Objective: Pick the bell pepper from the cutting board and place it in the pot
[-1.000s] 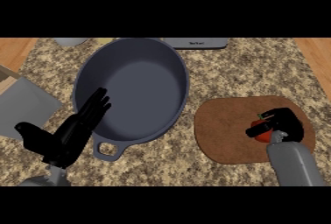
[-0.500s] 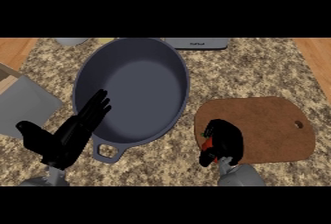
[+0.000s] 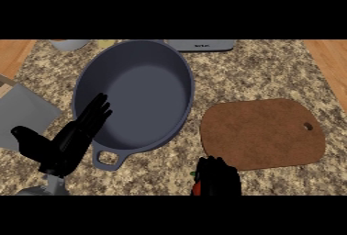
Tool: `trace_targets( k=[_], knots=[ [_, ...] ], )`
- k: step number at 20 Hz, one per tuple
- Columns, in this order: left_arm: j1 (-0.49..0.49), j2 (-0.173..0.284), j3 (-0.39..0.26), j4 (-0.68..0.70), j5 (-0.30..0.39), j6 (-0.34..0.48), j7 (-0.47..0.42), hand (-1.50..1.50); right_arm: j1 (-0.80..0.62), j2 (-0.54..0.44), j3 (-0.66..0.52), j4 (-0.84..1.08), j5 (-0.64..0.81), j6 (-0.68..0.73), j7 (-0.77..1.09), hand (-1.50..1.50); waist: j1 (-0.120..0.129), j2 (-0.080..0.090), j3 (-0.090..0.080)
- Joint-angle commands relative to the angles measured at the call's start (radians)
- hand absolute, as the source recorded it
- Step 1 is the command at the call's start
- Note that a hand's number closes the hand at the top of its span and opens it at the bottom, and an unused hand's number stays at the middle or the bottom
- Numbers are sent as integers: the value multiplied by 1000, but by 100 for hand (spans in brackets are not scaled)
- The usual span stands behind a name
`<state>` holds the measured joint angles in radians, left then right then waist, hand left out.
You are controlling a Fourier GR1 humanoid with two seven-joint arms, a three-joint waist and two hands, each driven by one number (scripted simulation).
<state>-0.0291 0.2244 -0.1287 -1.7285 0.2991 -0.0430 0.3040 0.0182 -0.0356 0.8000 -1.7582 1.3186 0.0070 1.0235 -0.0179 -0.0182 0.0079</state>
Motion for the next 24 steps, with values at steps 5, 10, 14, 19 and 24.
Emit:
trace_targets(
  k=[5, 10, 14, 19, 24],
  knots=[
    [33, -42, -35, 89, -11, -25, -29, 0, -8, 32, 172, -324, 256, 109, 99, 150, -2, 12, -10],
    [57, -36, -38, 43, -5, -40, -23, 0, -160, 32, 170, -440, 221, 181, 87, 150, 15, 12, -10],
    [55, -56, -58, 60, -22, -33, -19, 0, -255, 31, 158, -459, 154, 154, 106, 150, 19, 16, -10],
    [42, -88, -91, 52, -49, -13, -6, 0, -424, 32, 85, -443, 38, 169, 190, 150, 33, 19, -11],
    [37, -74, -58, 74, -34, -38, -24, 0, -609, 34, -37, -293, -128, 134, 240, 150, 47, 24, -12]
  ],
)
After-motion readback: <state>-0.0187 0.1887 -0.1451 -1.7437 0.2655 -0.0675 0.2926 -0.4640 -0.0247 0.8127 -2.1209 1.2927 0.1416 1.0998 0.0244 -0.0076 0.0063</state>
